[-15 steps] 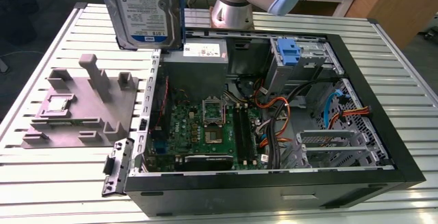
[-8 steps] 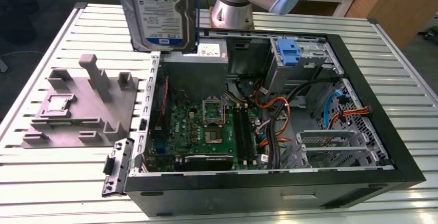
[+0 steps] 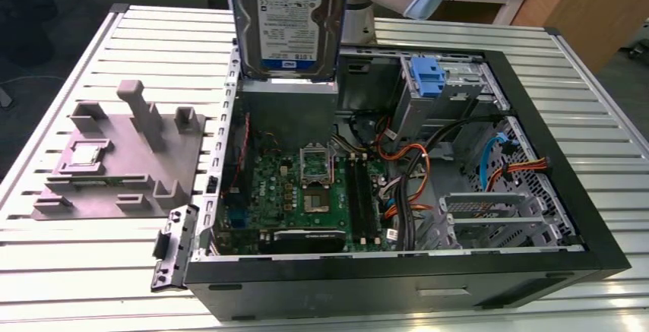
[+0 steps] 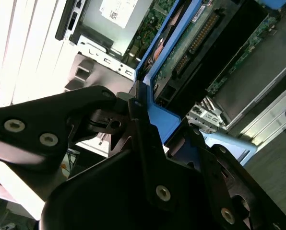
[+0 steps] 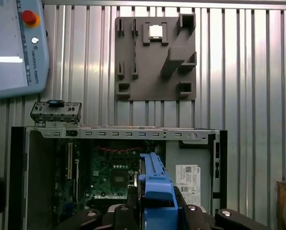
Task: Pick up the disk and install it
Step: 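Pick up the disk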
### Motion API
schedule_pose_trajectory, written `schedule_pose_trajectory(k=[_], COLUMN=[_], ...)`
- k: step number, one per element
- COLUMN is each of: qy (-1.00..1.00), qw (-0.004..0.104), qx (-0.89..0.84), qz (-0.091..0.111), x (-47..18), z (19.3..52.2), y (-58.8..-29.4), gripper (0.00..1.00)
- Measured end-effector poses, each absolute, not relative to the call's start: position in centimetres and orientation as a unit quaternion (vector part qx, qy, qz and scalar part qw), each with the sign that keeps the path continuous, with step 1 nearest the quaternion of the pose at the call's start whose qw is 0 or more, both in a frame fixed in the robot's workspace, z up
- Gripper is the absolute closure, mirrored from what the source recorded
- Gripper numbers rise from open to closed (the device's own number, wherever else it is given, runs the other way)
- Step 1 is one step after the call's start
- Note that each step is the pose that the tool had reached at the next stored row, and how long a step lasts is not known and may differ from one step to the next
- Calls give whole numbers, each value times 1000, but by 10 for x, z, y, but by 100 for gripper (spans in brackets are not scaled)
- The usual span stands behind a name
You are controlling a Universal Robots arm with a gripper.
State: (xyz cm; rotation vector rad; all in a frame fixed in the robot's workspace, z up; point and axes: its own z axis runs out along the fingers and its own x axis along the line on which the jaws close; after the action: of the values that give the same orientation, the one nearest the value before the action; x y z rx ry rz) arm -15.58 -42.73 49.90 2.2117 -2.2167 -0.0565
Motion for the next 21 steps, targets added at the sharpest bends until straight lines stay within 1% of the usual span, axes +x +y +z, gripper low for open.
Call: schedule_pose_trajectory(k=[7, 21], qy=[-708, -708], qw=[5, 5], qx=[706, 706], qz=[-18, -18], x=[-150, -148], z=[496, 496], y=[-437, -438], gripper=[63, 63])
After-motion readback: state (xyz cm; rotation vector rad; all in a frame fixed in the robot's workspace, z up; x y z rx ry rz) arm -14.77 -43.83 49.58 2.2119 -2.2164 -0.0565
